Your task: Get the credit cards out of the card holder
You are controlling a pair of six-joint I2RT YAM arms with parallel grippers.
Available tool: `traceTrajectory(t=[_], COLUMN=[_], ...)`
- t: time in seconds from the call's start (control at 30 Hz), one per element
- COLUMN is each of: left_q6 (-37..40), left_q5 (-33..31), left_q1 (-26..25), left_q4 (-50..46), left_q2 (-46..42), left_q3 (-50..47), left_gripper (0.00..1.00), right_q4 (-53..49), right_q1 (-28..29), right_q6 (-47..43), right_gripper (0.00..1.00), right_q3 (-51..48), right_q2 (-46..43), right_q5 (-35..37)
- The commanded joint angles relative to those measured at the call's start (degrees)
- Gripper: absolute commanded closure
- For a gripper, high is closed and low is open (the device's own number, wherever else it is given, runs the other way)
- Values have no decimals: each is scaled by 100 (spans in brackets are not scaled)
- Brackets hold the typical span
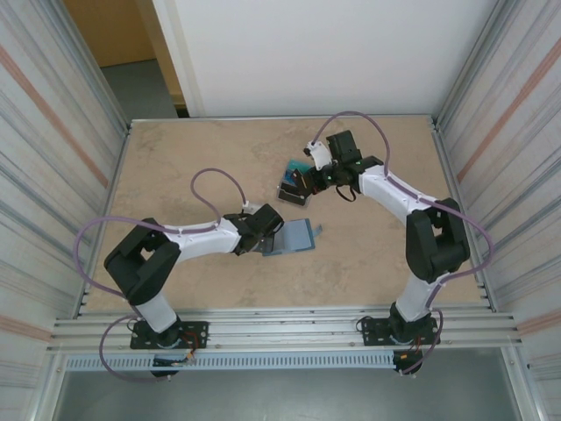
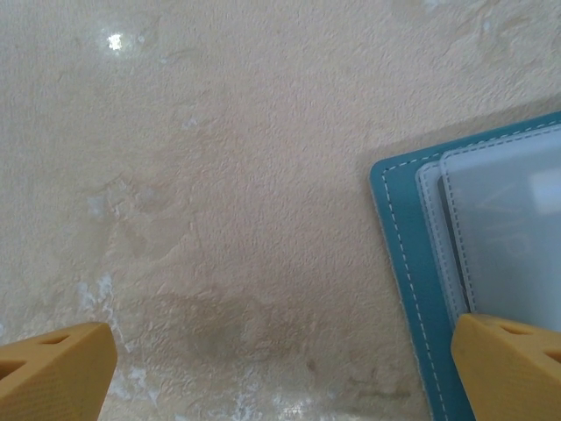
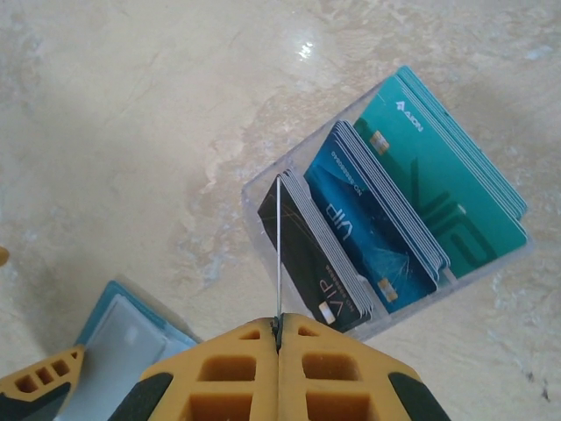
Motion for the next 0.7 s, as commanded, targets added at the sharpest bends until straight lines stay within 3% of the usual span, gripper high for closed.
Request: traceTrajectory(t=[0.0,0.67], left_q6=[-59,102], left_q5=[-185,-249], left_q1=[67,324], left_q4=[-274,-365], left_q2=[66,84], left_q3=[134,154], left_gripper=[1,1], right_q4=[-3,-417], right_q1=[-42,-46], right_q6=[-560,-1301], right_gripper=[100,100], right_q3=[332,1014], right_q2=[279,924], right_q5=[-132,-199])
